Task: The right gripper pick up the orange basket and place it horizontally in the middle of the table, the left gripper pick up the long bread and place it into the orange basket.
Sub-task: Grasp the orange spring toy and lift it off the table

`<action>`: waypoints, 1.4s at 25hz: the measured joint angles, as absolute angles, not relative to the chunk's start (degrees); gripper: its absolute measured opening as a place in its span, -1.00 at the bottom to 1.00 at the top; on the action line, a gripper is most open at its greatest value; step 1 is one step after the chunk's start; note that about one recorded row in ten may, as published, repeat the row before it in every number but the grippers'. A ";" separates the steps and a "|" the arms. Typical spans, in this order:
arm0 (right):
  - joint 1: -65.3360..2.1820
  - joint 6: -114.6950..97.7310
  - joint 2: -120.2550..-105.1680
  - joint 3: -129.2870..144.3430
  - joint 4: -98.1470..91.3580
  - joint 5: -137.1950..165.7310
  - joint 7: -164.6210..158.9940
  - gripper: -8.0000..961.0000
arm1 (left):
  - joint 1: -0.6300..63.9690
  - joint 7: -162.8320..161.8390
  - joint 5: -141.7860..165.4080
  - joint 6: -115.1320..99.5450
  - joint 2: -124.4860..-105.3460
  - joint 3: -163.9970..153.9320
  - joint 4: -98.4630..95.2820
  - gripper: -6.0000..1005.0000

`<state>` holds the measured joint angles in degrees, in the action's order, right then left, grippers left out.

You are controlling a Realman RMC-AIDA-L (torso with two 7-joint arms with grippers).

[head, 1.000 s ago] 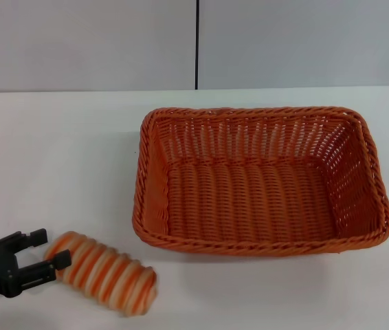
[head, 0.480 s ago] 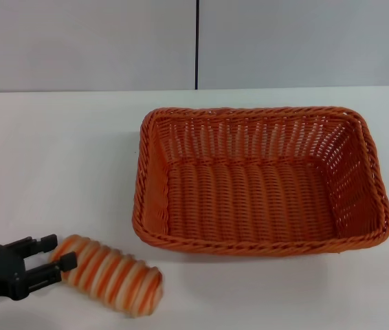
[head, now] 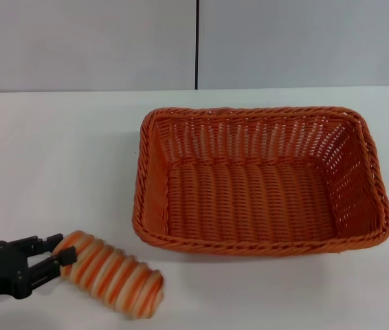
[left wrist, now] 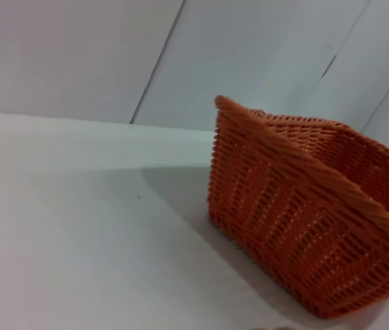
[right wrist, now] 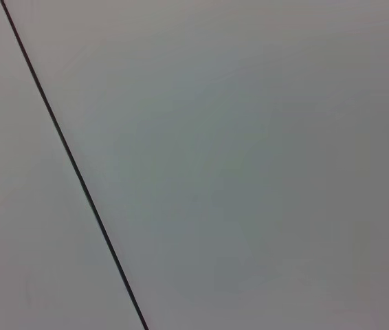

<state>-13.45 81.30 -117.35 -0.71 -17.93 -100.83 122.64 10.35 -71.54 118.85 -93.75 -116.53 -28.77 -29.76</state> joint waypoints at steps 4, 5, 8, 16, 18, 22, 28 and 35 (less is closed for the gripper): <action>-13.45 81.46 -117.27 -0.78 -17.93 -100.84 122.43 -0.05 | 10.52 -71.53 118.94 -93.84 -116.55 -28.79 -29.74 -0.18; -13.45 81.55 -117.25 -0.93 -17.93 -100.87 122.38 -0.05 | 10.54 -71.49 119.02 -93.98 -116.55 -28.91 -29.72 -0.19; -13.45 81.58 -117.24 -1.34 -17.93 -100.91 122.35 -0.05 | 10.56 -71.42 119.00 -94.11 -116.55 -29.02 -29.71 -0.27; -13.45 81.64 -117.24 -1.41 -17.93 -100.91 122.34 -0.05 | 10.71 -71.38 119.09 -94.28 -116.54 -29.02 -29.70 -0.38; -13.45 81.65 -117.24 -1.41 -17.93 -100.91 122.34 -0.05 | 10.77 -71.37 119.09 -94.42 -116.54 -29.03 -29.70 -0.41; -13.44 81.72 -117.24 -1.41 -17.93 -100.91 122.30 -0.05 | 10.84 -71.36 119.09 -94.61 -116.54 -29.00 -29.70 -0.48; -13.36 81.74 -117.30 -1.41 -17.93 -100.91 122.26 -0.05 | 10.86 -71.37 119.17 -95.34 -116.26 -28.66 -29.70 -0.57; -13.36 81.75 -117.33 -1.47 -17.93 -100.89 122.25 -0.05 | 12.05 -72.32 119.71 -99.48 -114.97 -29.55 -29.70 -0.62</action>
